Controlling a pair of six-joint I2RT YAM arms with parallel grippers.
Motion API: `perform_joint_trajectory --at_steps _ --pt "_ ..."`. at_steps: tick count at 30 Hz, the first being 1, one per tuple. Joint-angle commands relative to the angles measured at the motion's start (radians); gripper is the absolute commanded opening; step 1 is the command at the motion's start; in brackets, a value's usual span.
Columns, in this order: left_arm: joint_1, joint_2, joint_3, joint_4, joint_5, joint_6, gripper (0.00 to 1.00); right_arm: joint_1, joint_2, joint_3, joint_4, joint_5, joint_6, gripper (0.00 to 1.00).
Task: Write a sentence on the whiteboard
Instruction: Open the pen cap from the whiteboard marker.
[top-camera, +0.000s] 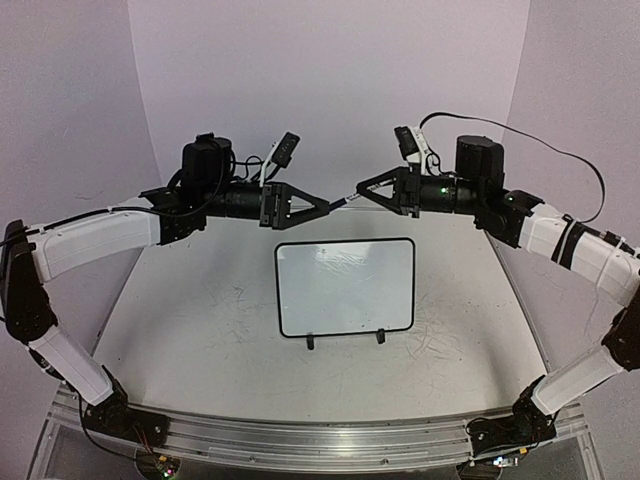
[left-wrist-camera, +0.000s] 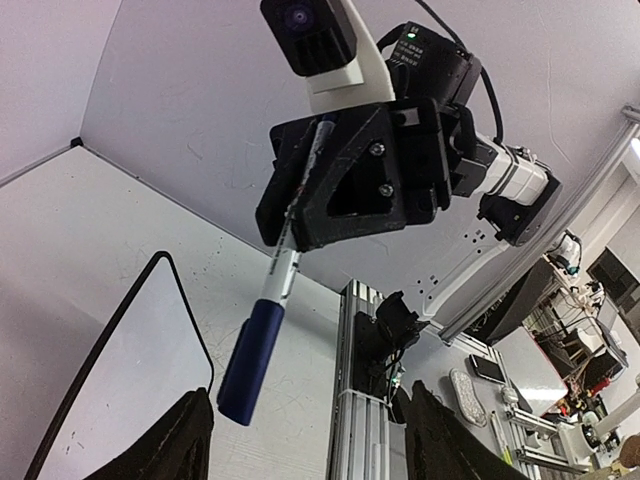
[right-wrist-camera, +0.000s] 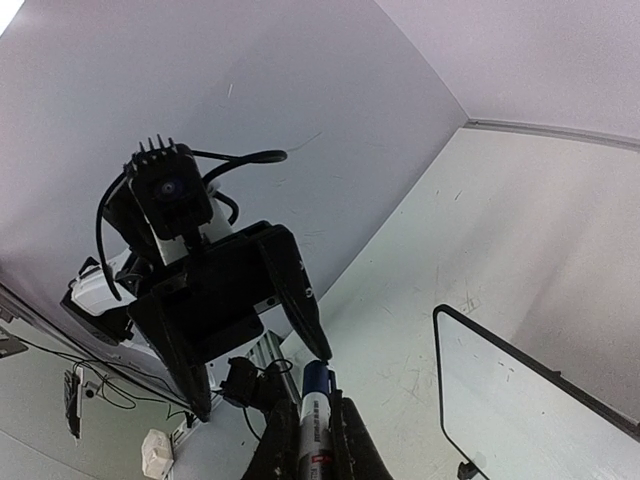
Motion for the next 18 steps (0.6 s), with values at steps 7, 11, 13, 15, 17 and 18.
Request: perform_joint_trajectory --at_steps 7,11,13,15,17,18 --pt "-0.005 0.03 0.074 0.053 -0.01 -0.012 0.64 0.002 -0.021 0.001 0.083 -0.073 0.018 0.0" --pt "-0.005 0.046 0.092 0.052 0.017 -0.016 0.53 0.003 -0.014 -0.004 0.095 -0.082 0.027 0.0" --pt "-0.006 0.053 0.096 0.053 0.034 -0.017 0.46 0.002 -0.01 -0.004 0.097 -0.086 0.029 0.0" --pt "-0.008 0.056 0.098 0.052 0.047 -0.013 0.46 0.002 -0.01 -0.004 0.099 -0.083 0.031 0.0" --pt "-0.011 0.057 0.099 0.052 0.064 -0.011 0.46 0.002 -0.01 -0.004 0.102 -0.08 0.034 0.0" --pt "-0.011 0.058 0.101 0.052 0.07 -0.01 0.46 0.002 -0.01 -0.004 0.105 -0.081 0.036 0.0"
